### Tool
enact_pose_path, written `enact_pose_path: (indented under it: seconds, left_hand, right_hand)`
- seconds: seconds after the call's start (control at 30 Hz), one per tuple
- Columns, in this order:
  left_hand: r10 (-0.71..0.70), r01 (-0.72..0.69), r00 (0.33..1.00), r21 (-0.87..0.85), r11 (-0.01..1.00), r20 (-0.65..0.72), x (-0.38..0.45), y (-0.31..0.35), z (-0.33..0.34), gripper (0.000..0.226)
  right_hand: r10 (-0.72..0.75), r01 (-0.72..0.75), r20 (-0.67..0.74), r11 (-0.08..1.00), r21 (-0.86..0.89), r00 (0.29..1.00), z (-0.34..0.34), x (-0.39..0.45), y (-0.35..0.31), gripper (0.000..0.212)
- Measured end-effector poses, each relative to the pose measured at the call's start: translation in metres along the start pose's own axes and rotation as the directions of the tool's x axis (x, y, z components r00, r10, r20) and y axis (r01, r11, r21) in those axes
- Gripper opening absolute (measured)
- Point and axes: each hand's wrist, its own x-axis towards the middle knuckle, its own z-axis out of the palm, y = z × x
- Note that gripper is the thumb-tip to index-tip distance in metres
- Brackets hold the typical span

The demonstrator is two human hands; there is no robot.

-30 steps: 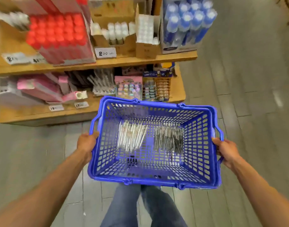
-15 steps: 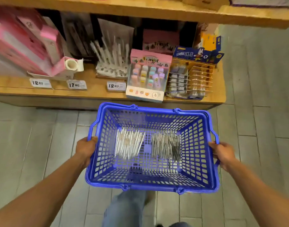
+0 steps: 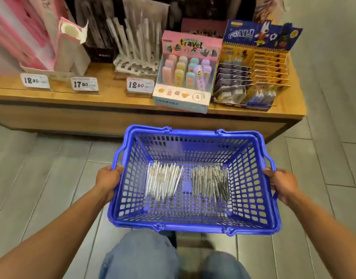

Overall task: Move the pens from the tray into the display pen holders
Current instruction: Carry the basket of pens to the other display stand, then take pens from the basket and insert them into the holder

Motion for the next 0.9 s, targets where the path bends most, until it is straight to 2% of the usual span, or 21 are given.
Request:
enact_pose_path:
  seconds: [0.2,0.37,0.53,0.67,0.77,0.83,0.9]
  left_hand:
    - [0.040,-0.039,0.999,-0.068,0.997,0.021,0.017,-0.009,0.017,0.017]
    - [0.053,-0.052,0.998,-0.055,0.997,0.015,0.031,-0.011,0.024,0.022]
    - [0.072,-0.073,0.997,-0.032,0.997,-0.030,0.035,-0.010,0.030,0.017]
    - [0.088,-0.084,0.994,0.068,0.994,-0.059,0.030,-0.003,0.034,0.013]
    - [0.253,-0.193,0.955,0.325,0.926,-0.153,0.026,0.003,0.041,0.023]
    - [0.431,-0.287,0.886,0.526,0.800,-0.172,0.021,0.003,0.048,0.043]
    - [0.606,-0.422,0.788,0.620,0.662,-0.110,0.016,0.005,0.058,0.051]
  right_hand:
    - [-0.047,0.047,-0.007,0.999,0.019,0.999,0.006,0.016,0.010,0.028]
    - [-0.076,0.076,-0.003,0.995,0.063,0.997,0.012,0.029,0.012,0.027]
    - [-0.111,0.112,-0.025,0.992,0.059,0.993,0.014,0.034,0.018,0.028]
    - [-0.144,0.138,-0.079,0.987,-0.079,0.986,0.016,0.031,0.014,0.028]
    - [-0.353,0.288,-0.178,0.906,-0.309,0.919,0.025,0.025,0.005,0.040]
    - [-0.553,0.400,-0.194,0.763,-0.507,0.810,0.037,0.024,0.001,0.048]
    - [-0.702,0.471,-0.161,0.611,-0.637,0.693,0.050,0.022,0.001,0.044]
